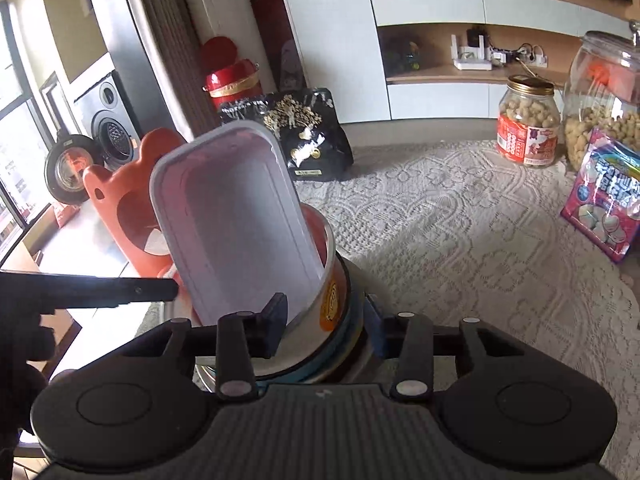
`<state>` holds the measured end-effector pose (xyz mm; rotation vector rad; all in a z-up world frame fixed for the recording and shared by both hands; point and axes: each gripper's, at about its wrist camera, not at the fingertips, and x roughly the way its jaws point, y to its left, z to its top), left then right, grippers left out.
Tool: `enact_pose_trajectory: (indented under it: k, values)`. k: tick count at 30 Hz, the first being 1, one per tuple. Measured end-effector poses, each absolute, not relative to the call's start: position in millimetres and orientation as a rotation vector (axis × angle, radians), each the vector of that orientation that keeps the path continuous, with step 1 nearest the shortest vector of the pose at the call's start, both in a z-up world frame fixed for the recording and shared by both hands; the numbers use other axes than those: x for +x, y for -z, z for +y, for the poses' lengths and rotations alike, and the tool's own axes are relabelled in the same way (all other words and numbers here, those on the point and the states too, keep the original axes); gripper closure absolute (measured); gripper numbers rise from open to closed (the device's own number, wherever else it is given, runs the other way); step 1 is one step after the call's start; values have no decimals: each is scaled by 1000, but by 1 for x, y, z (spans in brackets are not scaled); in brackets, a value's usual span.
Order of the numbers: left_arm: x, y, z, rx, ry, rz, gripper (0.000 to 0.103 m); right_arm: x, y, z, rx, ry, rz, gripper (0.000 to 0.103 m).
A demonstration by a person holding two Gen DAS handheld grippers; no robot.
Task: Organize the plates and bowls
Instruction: 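Lower the tilted tray into the white bowl on the stack with both tools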
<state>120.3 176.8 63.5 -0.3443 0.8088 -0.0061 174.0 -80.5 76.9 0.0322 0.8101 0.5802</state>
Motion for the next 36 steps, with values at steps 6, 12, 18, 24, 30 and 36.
enact_pose_trajectory:
  k: [6, 12, 18, 24, 30, 36]
  values:
    - [121, -64, 171, -325, 30, 799, 73, 162, -62, -80, 53, -634, 862, 64]
    - [124, -55, 178, -340, -9, 814, 73, 142, -69, -65, 0, -675, 815, 64]
    - [123, -54, 179, -330, -40, 802, 74, 140, -74, -63, 17, -695, 794, 64]
    - [116, -69, 170, -305, 3, 806, 76, 137, -78, -62, -6, -692, 792, 64]
    - [110, -80, 161, -255, 3, 848, 77, 145, -92, -66, 18, -611, 719, 64]
    - [114, -69, 163, -277, 25, 874, 81, 144, -90, -50, -85, -551, 695, 73]
